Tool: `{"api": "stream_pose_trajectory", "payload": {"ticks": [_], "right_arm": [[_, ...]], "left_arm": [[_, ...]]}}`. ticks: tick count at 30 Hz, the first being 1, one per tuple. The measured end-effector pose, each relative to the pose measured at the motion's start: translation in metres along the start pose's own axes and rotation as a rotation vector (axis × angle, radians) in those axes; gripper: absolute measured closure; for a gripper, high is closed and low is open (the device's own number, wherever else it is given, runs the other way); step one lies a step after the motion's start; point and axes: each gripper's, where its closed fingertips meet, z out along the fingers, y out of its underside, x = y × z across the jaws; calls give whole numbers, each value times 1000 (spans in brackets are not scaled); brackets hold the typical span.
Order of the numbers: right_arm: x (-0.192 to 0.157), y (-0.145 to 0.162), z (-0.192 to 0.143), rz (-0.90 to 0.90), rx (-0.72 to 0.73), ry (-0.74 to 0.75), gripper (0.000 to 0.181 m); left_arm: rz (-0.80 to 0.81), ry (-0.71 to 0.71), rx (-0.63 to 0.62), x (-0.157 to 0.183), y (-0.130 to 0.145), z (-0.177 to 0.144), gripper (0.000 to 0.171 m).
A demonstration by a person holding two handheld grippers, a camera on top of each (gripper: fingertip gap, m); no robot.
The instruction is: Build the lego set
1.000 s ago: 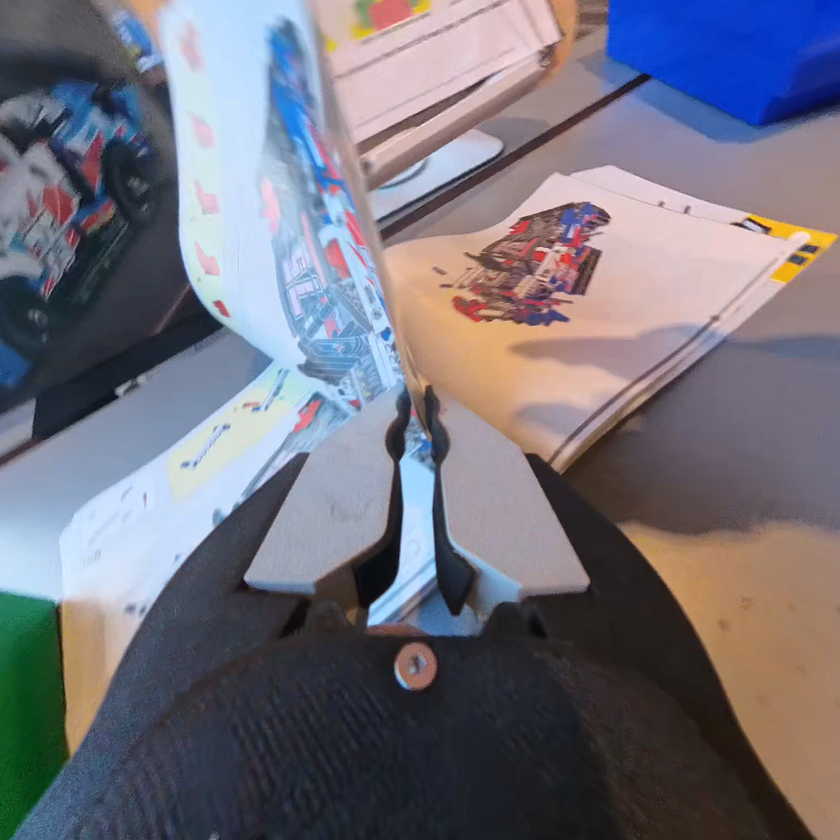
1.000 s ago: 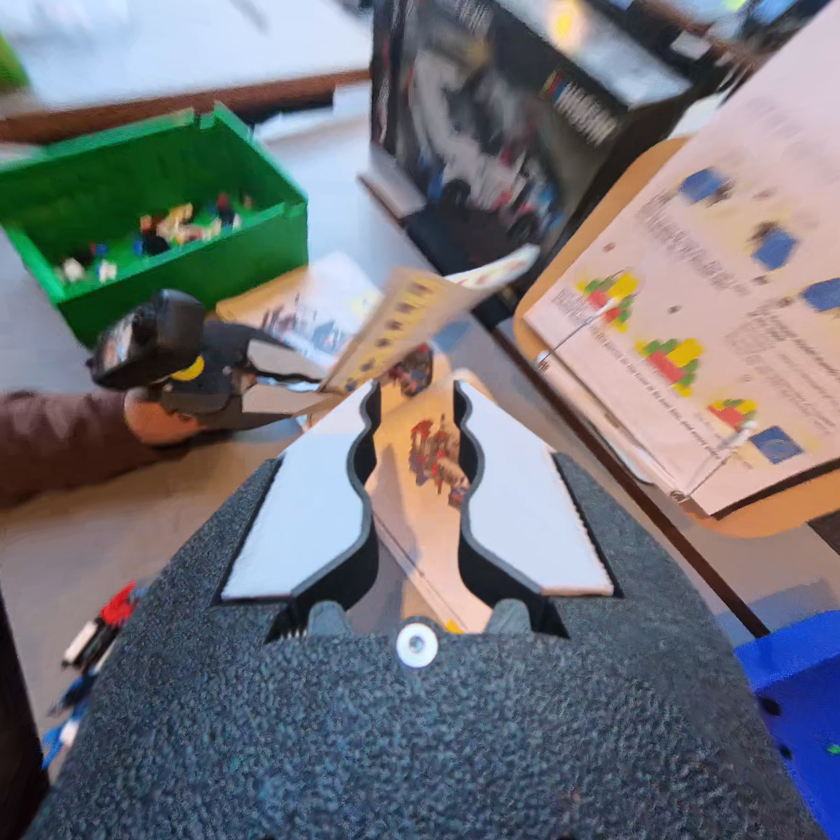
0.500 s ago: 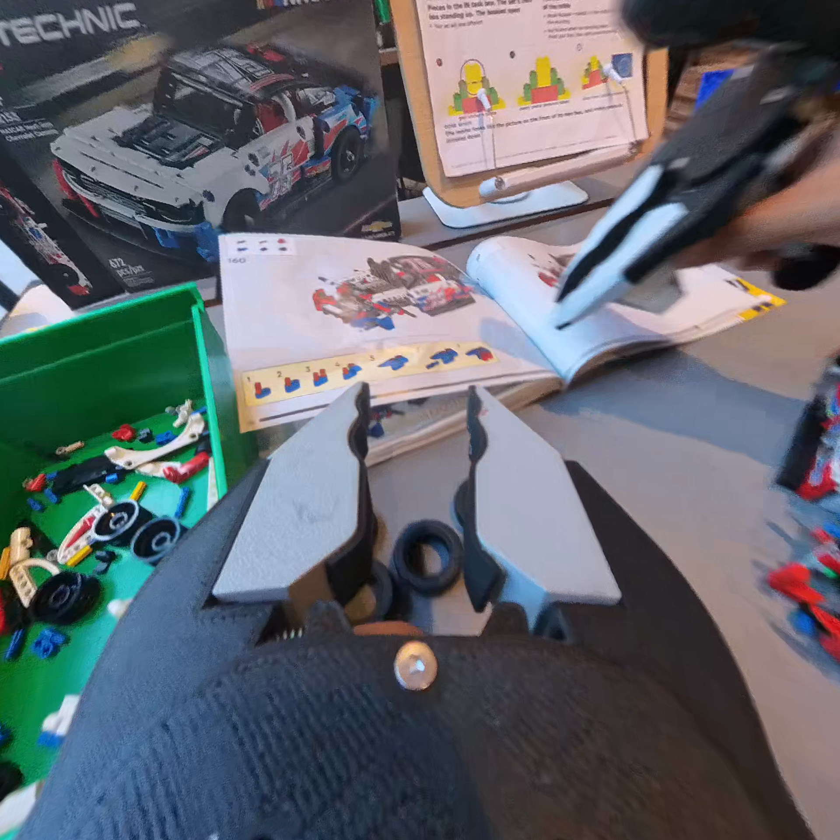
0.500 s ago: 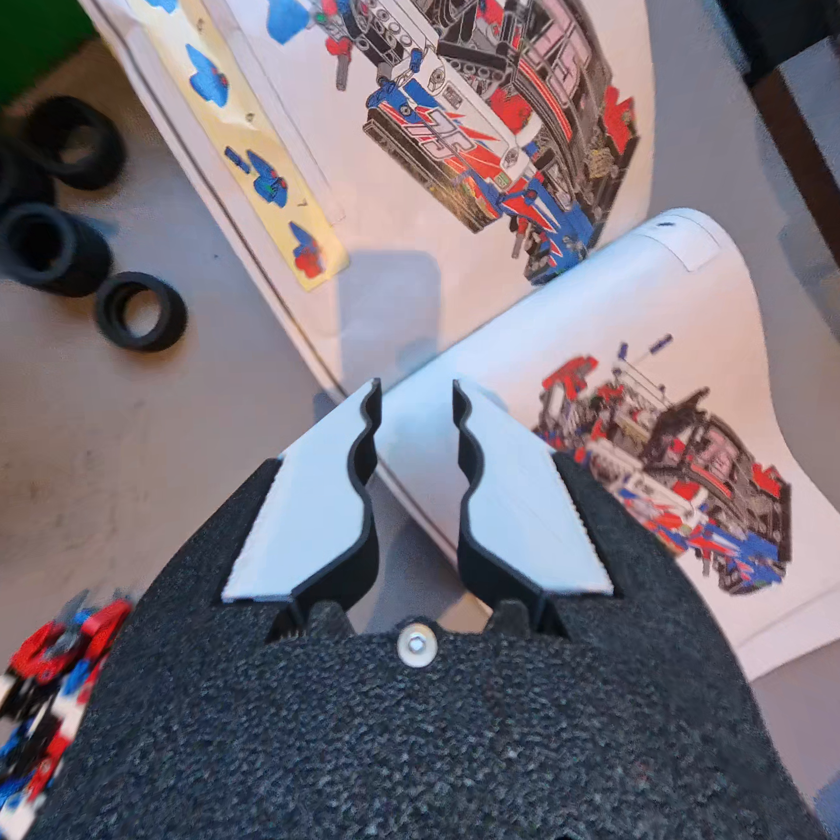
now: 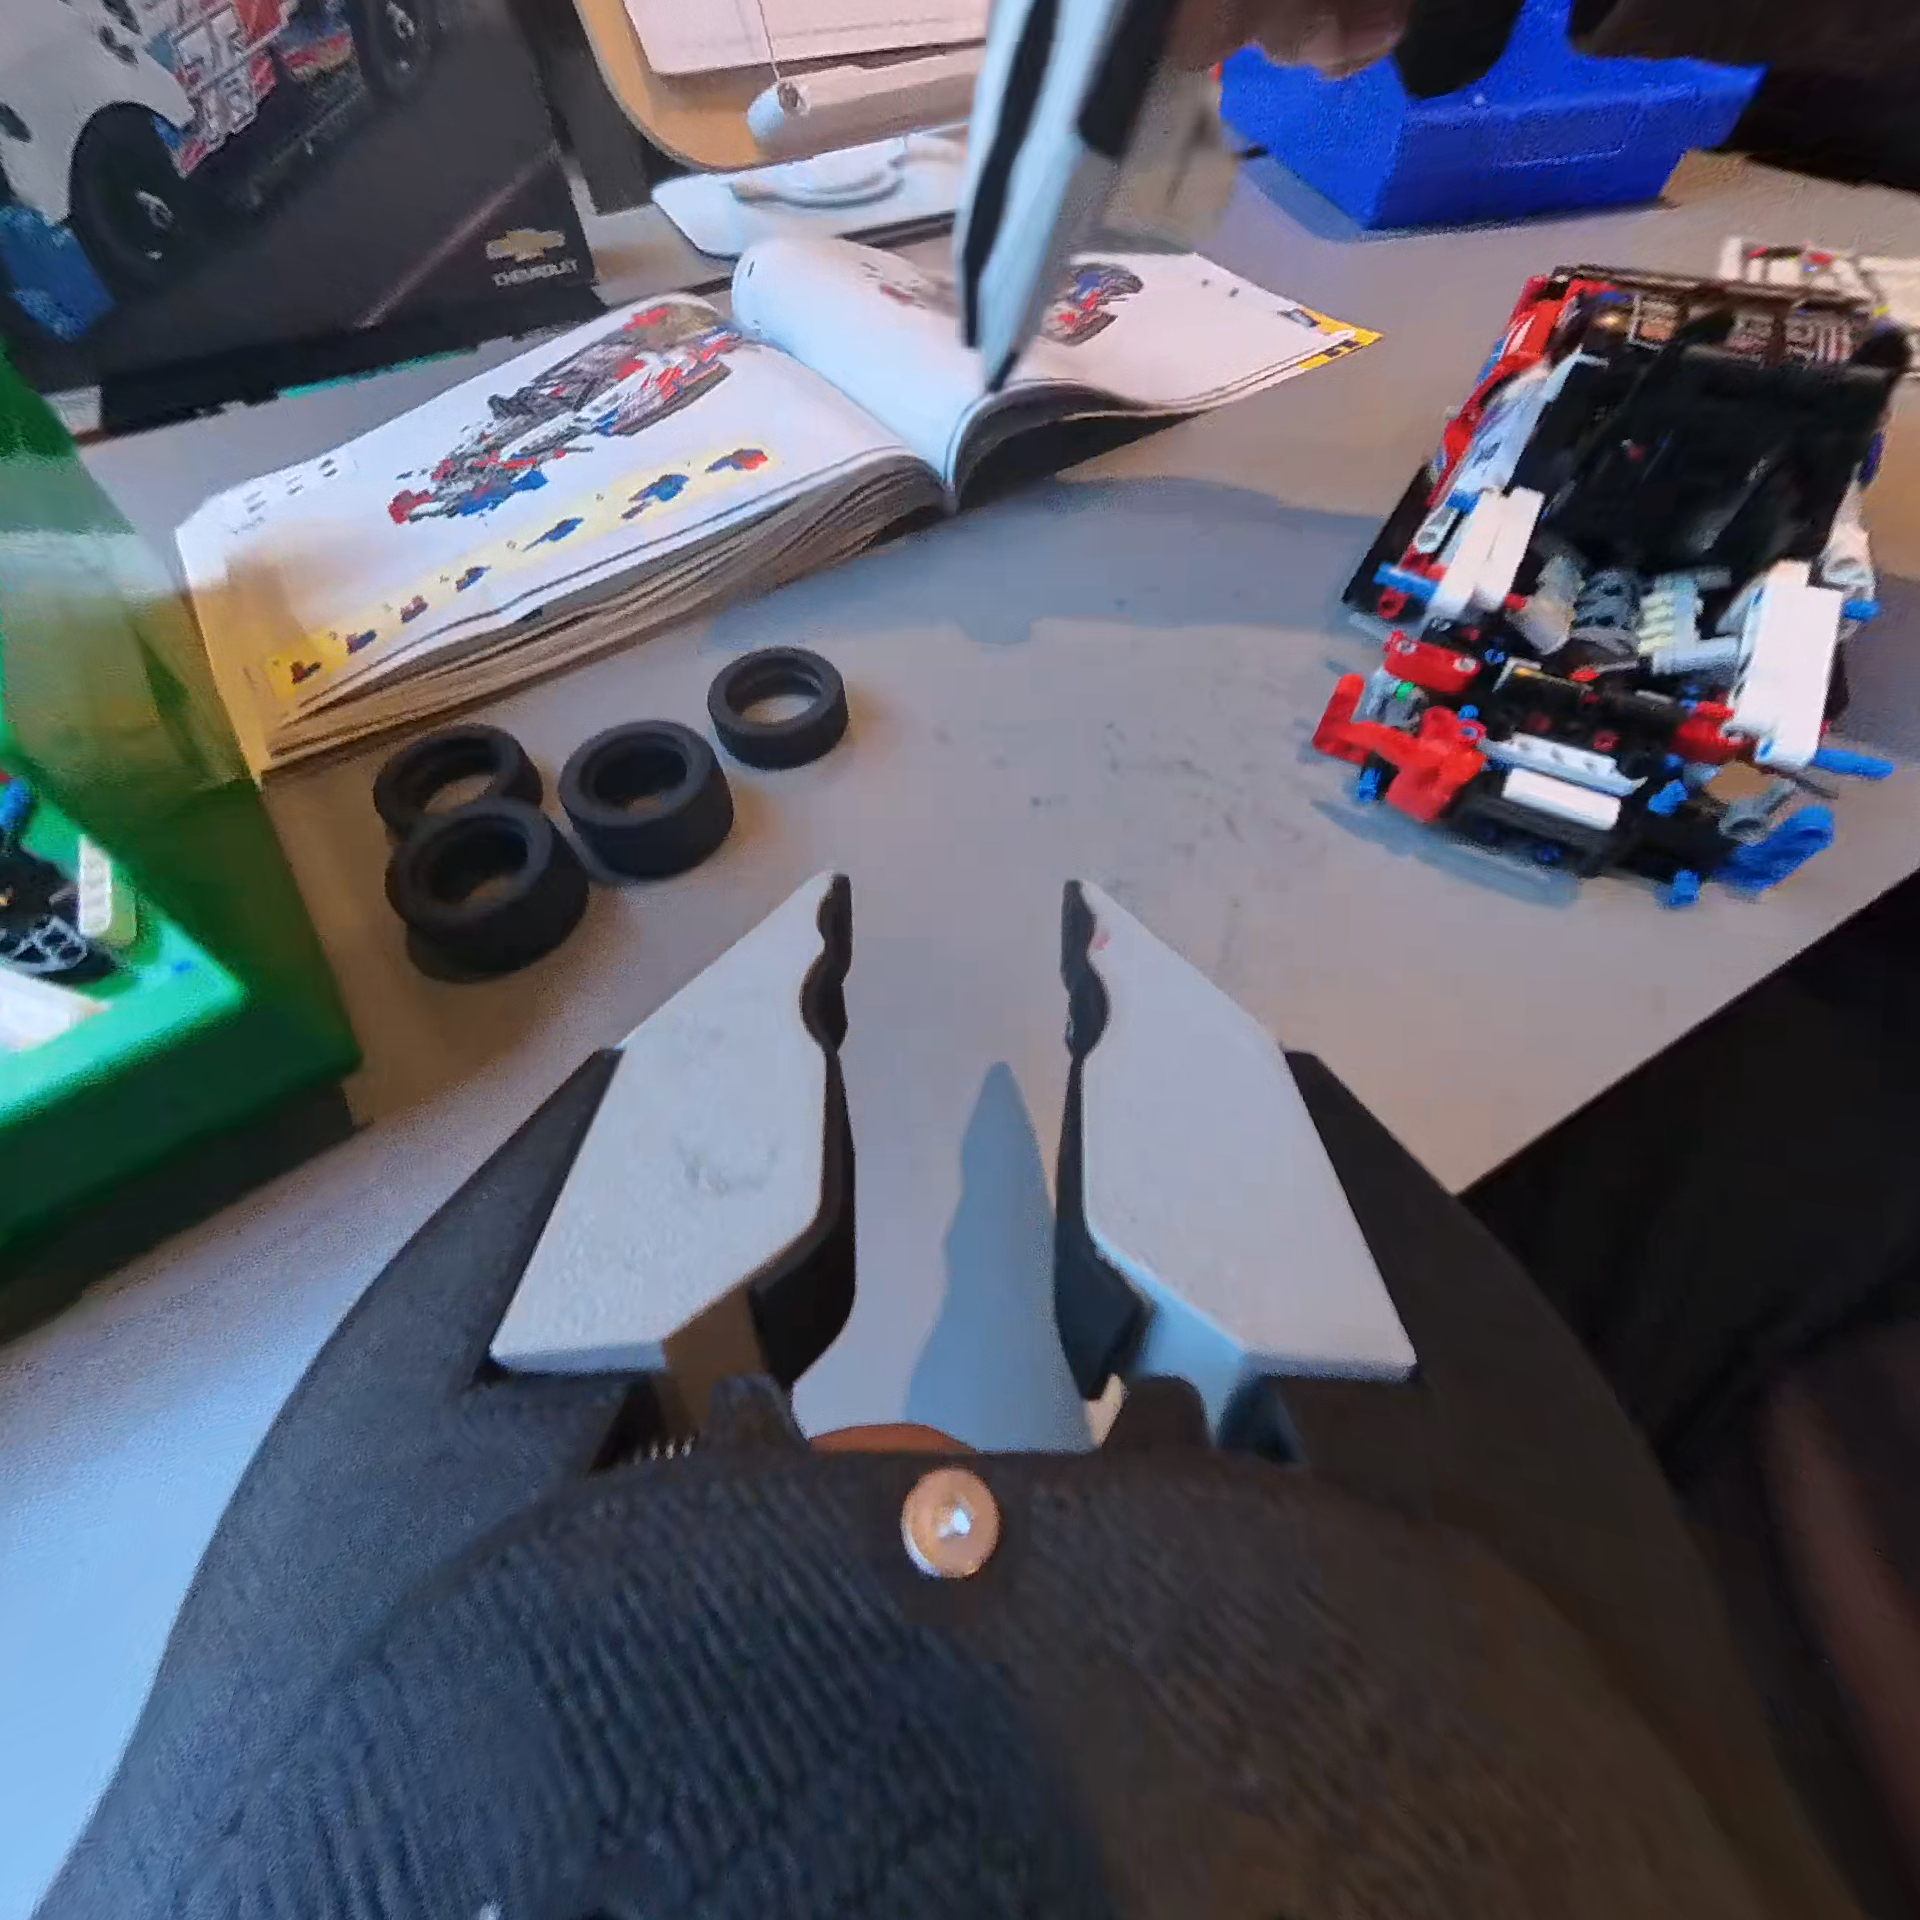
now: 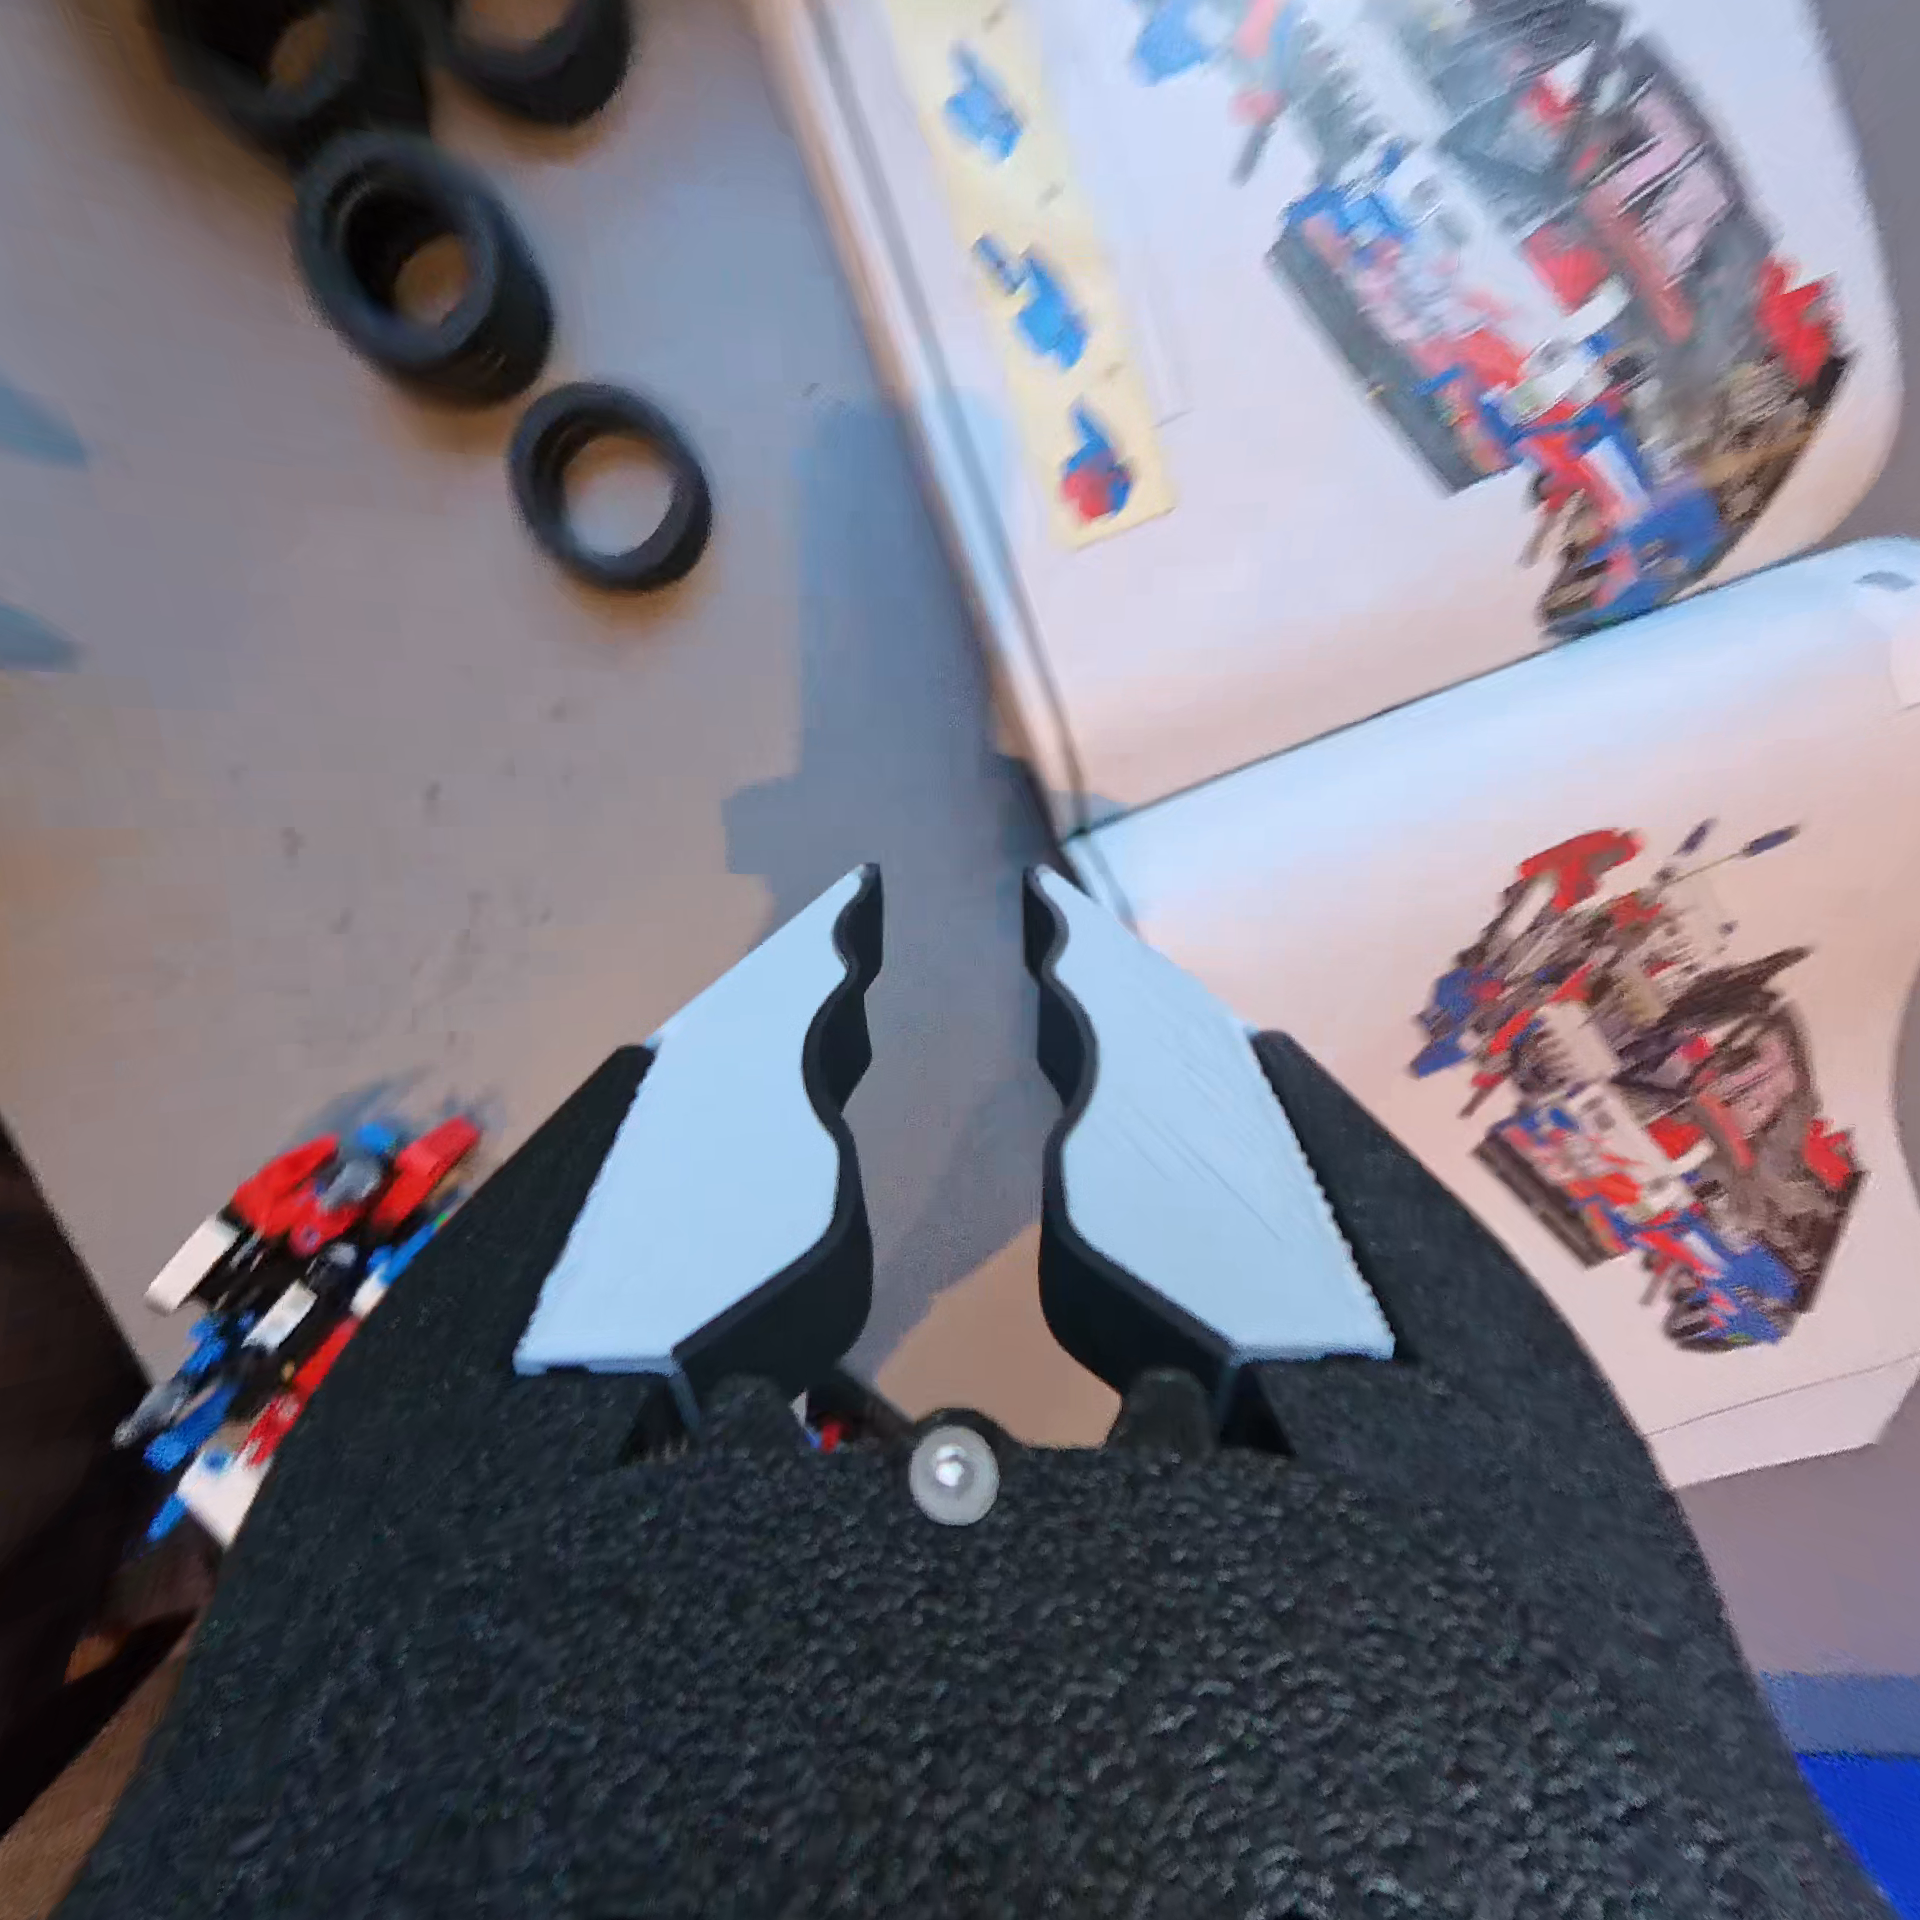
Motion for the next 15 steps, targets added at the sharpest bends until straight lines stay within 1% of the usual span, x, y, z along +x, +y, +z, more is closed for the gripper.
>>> {"api": "stream_pose_trajectory", "payload": {"ticks": [3, 5, 6, 7, 9, 11, 15], "right_arm": [[-18, 33, -2, 6, -47, -58, 152], [-18, 58, 3, 16, -114, -44, 152], [-17, 67, 3, 25, -137, -36, 155], [-19, 74, -1, 39, -141, -40, 156], [-30, 79, -17, 51, -81, -65, 154], [-34, 87, -39, 60, -2, -49, 148], [-28, 120, -83, 189, 177, 24, 145]], "left_arm": [[-15, 8, 2, -2, 6, -1, 132], [-19, -13, 14, -9, 2, 0, 129], [-25, -7, 15, -9, 1, 1, 129], [-32, 2, 10, -9, 2, 1, 128], [-33, 37, -1, -3, 5, 0, 124], [-25, 112, -20, 11, 11, -1, 121], [3, 220, -82, 41, 17, 5, 118]]}}
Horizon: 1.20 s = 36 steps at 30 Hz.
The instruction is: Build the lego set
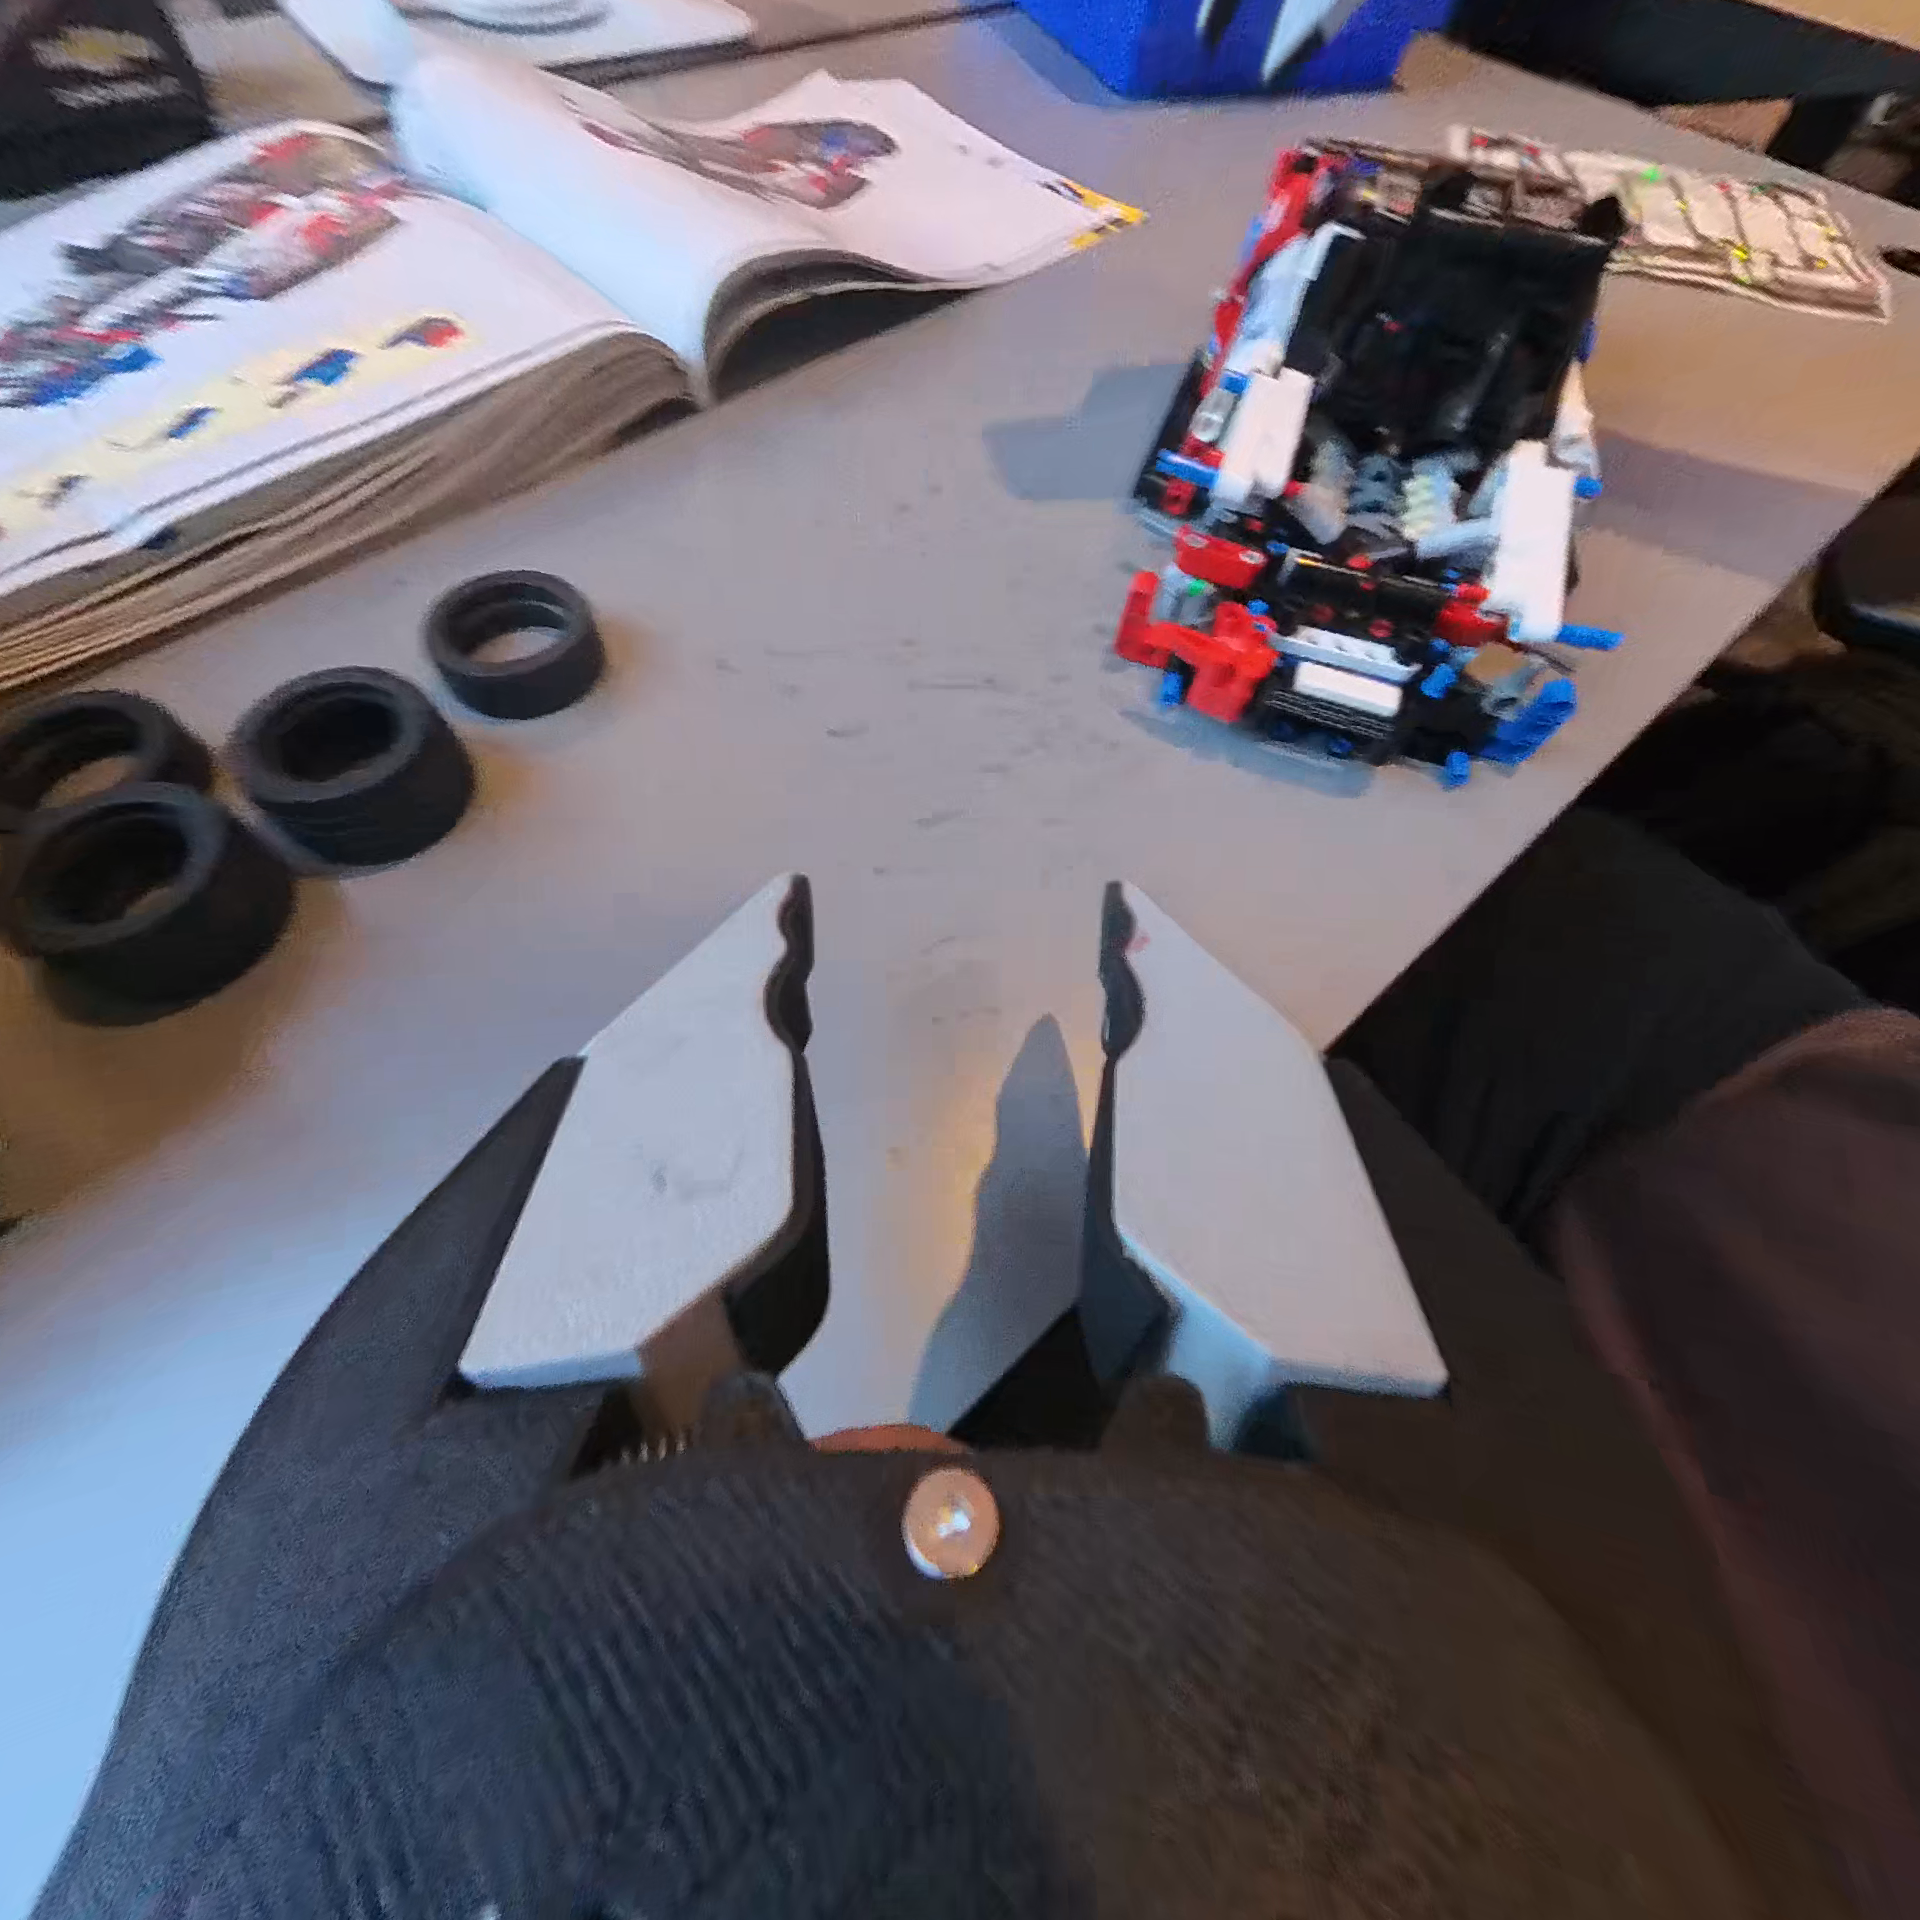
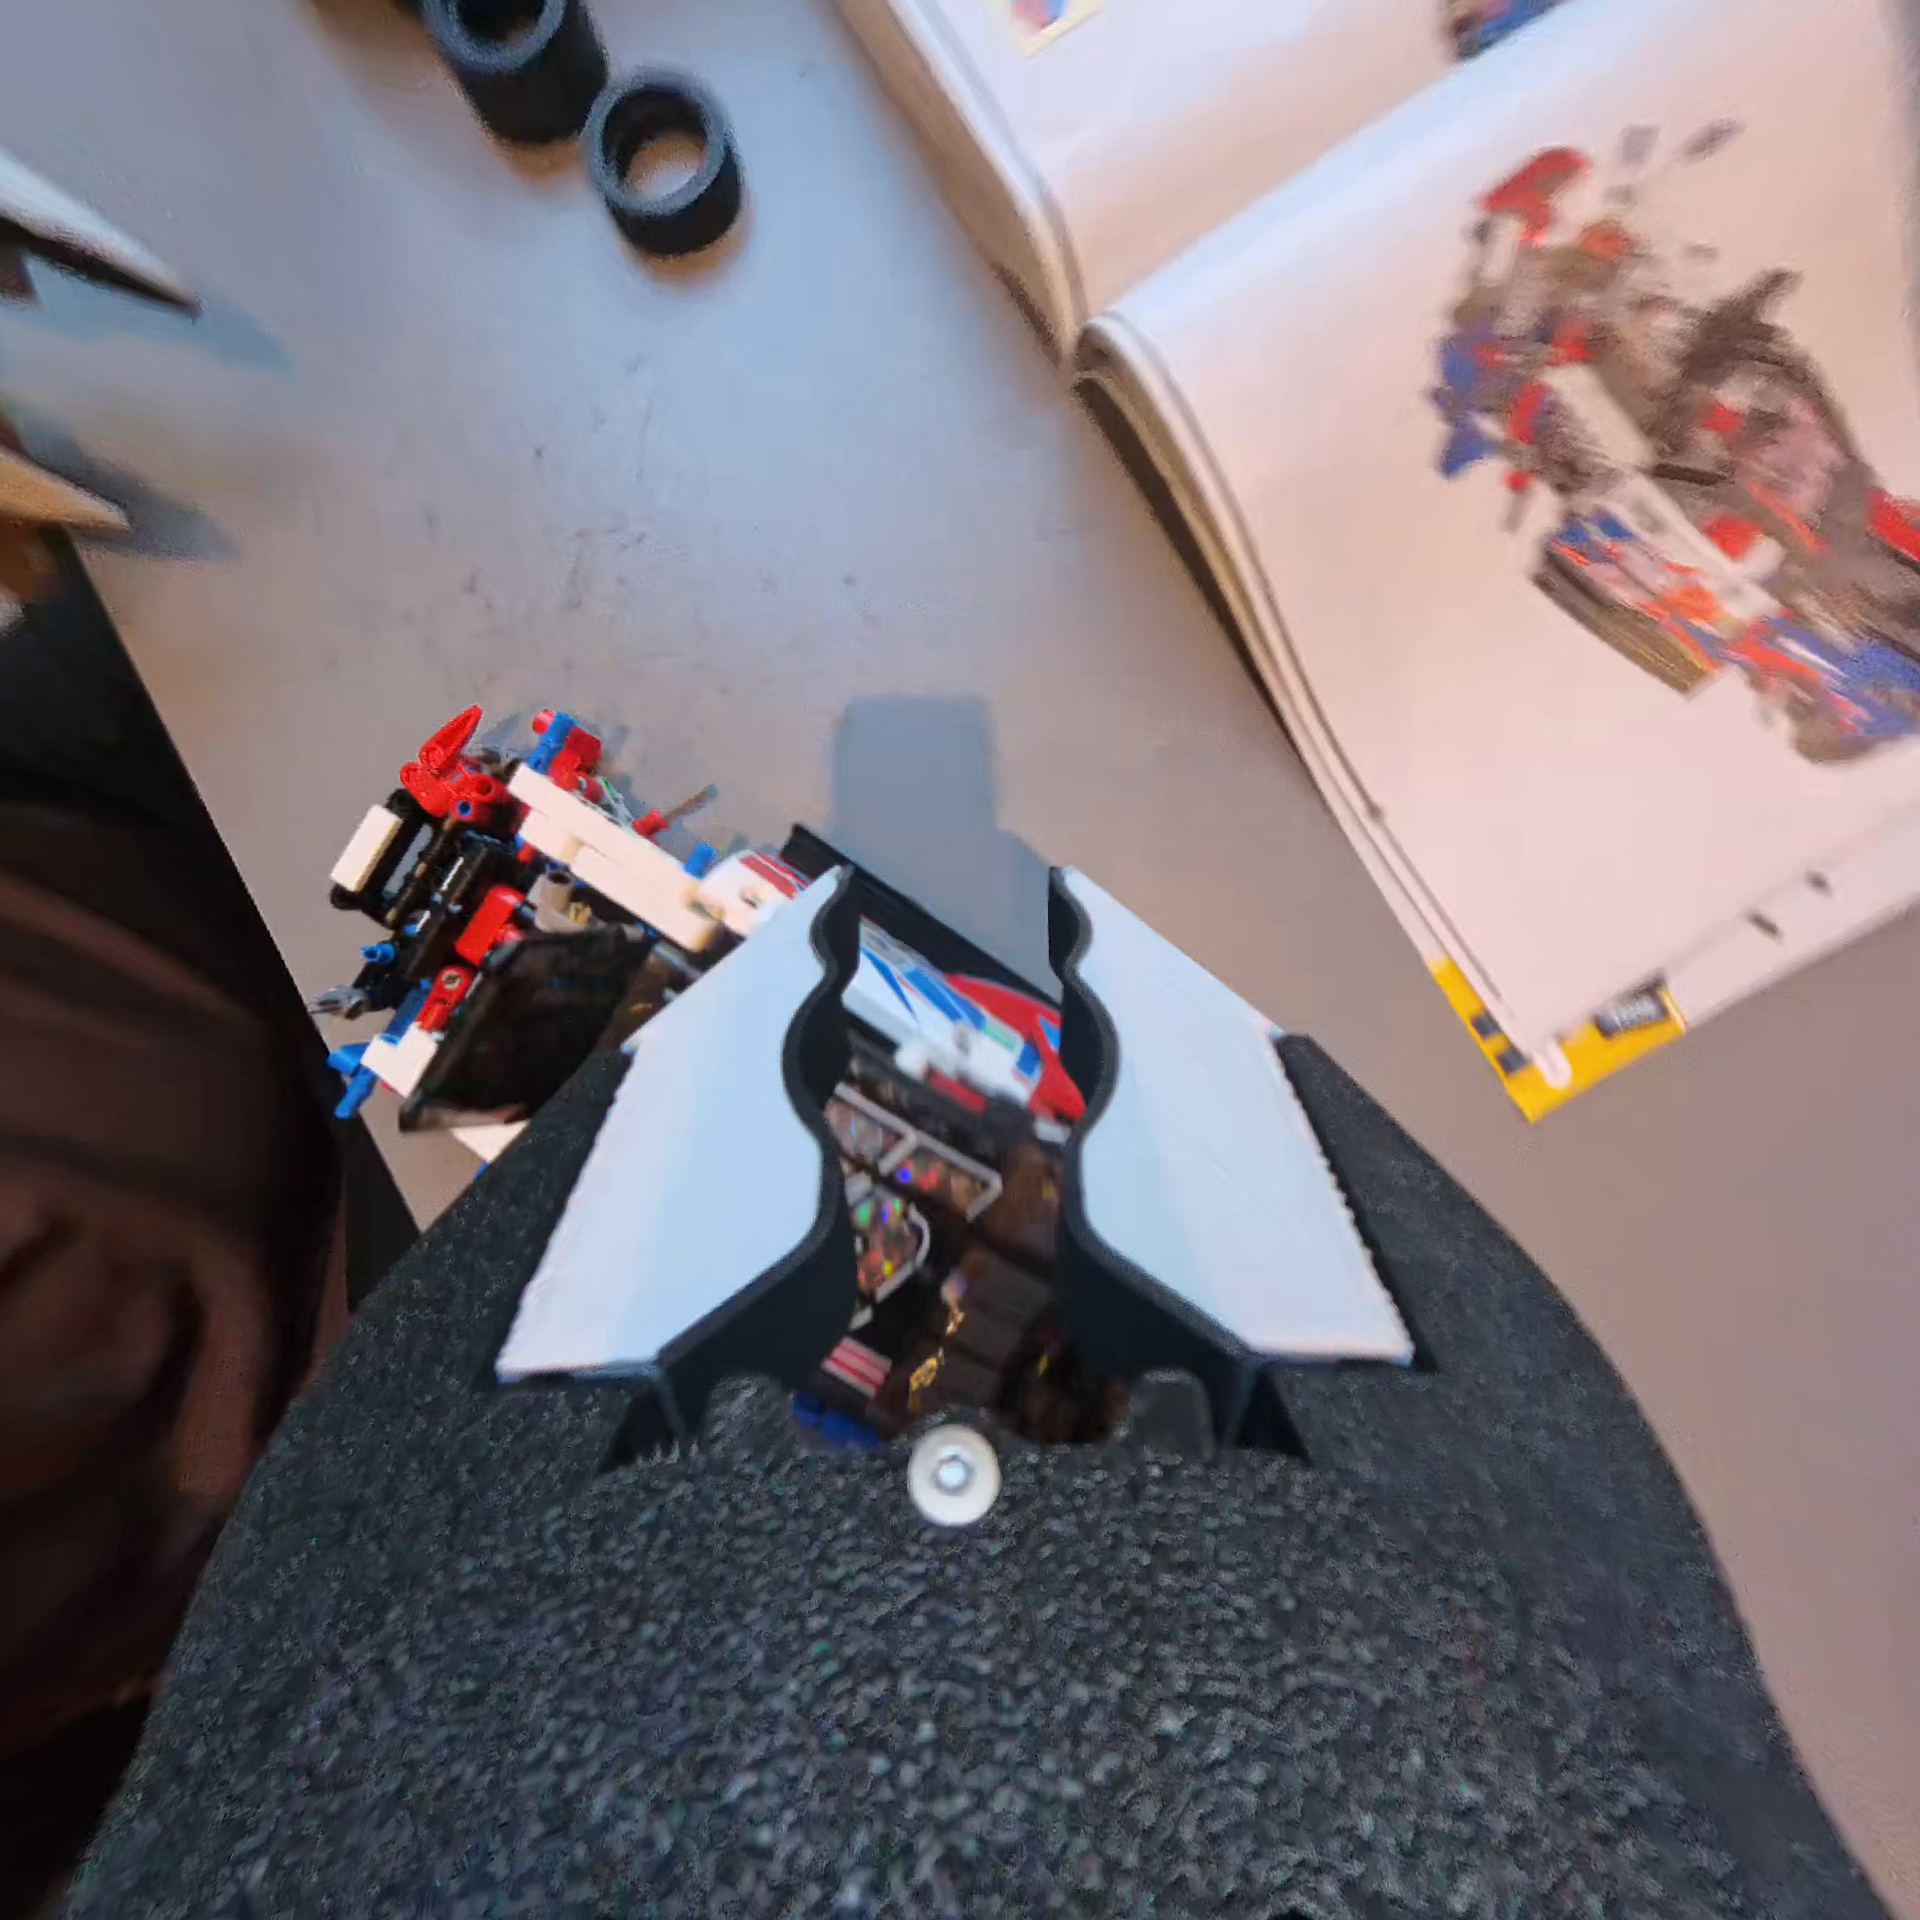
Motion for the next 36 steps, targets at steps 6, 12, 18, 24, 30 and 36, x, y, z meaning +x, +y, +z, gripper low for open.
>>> {"api": "stream_pose_trajectory", "payload": {"ticks": [6, 12, 18, 24, 30, 36], "right_arm": [[7, 35, -66, 107, 367, 133, 146], [5, 83, -82, 109, 414, 229, 149], [-6, 101, -83, 87, 447, 237, 149], [-5, 108, -81, 130, 507, 245, 151], [7, 109, -82, 209, 603, 320, 151], [48, 115, -114, 310, 773, 684, 147]], "left_arm": [[57, 49, -111, 31, 1, 26, 123], [141, 61, -284, 47, 9, 59, 123], [157, 83, -323, 56, 4, 76, 124], [169, 105, -315, 63, -5, 94, 130], [167, 150, -279, 64, -16, 114, 133], [281, 108, -150, 13, -37, 98, 126]]}}
